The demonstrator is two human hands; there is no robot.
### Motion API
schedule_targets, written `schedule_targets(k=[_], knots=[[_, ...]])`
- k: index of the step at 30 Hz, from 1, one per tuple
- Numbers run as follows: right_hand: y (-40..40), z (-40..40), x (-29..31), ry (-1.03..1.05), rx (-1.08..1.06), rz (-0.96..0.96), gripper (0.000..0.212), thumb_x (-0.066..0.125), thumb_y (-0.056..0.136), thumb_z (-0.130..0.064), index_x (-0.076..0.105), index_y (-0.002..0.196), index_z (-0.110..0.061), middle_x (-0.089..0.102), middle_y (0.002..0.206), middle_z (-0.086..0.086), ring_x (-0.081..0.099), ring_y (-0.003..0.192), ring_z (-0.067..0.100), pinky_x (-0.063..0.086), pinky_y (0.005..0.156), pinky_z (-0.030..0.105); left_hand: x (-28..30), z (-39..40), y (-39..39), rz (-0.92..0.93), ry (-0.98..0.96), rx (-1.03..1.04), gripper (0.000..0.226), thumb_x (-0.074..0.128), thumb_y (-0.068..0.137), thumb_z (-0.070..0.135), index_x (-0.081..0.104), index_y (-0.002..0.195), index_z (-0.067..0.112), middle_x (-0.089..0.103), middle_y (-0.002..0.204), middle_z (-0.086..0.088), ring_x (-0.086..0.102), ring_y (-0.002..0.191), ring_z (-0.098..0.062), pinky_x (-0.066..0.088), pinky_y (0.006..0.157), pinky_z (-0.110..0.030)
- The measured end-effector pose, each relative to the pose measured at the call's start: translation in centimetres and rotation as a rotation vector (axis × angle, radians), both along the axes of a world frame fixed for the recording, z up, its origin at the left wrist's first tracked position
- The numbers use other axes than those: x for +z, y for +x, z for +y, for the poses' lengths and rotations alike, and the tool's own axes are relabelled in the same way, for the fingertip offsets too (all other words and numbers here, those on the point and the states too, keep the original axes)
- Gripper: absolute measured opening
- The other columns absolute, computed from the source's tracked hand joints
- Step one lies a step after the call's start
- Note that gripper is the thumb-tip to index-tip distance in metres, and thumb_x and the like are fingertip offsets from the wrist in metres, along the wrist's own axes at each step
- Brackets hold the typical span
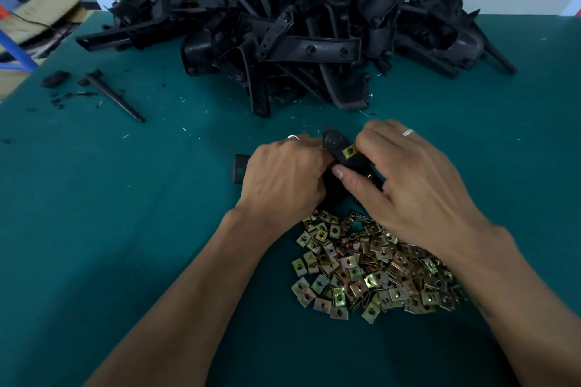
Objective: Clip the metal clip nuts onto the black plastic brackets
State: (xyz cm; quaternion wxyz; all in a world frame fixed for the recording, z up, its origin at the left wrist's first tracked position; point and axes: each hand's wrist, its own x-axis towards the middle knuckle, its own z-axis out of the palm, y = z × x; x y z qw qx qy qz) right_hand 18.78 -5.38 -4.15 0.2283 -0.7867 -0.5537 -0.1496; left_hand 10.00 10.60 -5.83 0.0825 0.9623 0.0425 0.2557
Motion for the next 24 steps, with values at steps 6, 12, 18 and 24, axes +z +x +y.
schedule_targets(k=[6,12,18,24], knots=[[-0.34,0.11,-0.36,0.084,-0.083,-0.017,0.035,0.059,0.098,-0.040,0.045,0.079,-0.013,0.041,0.077,-0.005,0.041,0.073,0.018,0.028,0.058,0.030,-0.32,-0.16,0.16,-0.024,0.019,-0.006,0.011,0.063,0.065,0.004,0.057,0.065,0.013,0.057,0.063,0.001,0.052,0.051,-0.028,0.006,0.053,-0.015],[-0.60,0.41,-0.57,0.094,-0.100,-0.046,0.034,0.058,0.101,-0.033,0.047,0.080,-0.008,0.040,0.081,0.001,0.034,0.077,0.016,0.027,0.061,0.030,-0.32,-0.12,0.11,-0.054,-0.036,-0.053,0.032,0.058,0.065,0.007,0.030,0.070,0.023,0.035,0.066,0.010,0.040,0.050,-0.024,0.007,0.051,-0.017],[-0.49,0.57,-0.10,0.015,-0.043,-0.077,0.031,0.051,0.105,-0.029,0.047,0.083,-0.008,0.036,0.084,0.002,0.036,0.078,0.022,0.028,0.076,0.032,-0.49,0.16,0.14,0.003,-0.043,-0.047,0.047,0.061,0.069,0.007,0.019,0.064,0.025,0.036,0.063,0.005,0.028,0.053,-0.021,0.008,0.049,-0.023],[-0.83,0.89,0.09,-0.024,-0.066,-0.112,0.026,0.052,0.104,-0.025,0.050,0.087,-0.005,0.049,0.088,0.012,0.046,0.083,0.032,0.037,0.078,0.042,-0.35,0.23,0.03,0.042,-0.039,-0.045,0.056,0.060,0.072,0.010,0.009,0.063,0.030,0.030,0.064,0.009,0.029,0.056,-0.024,0.007,0.049,-0.026]])
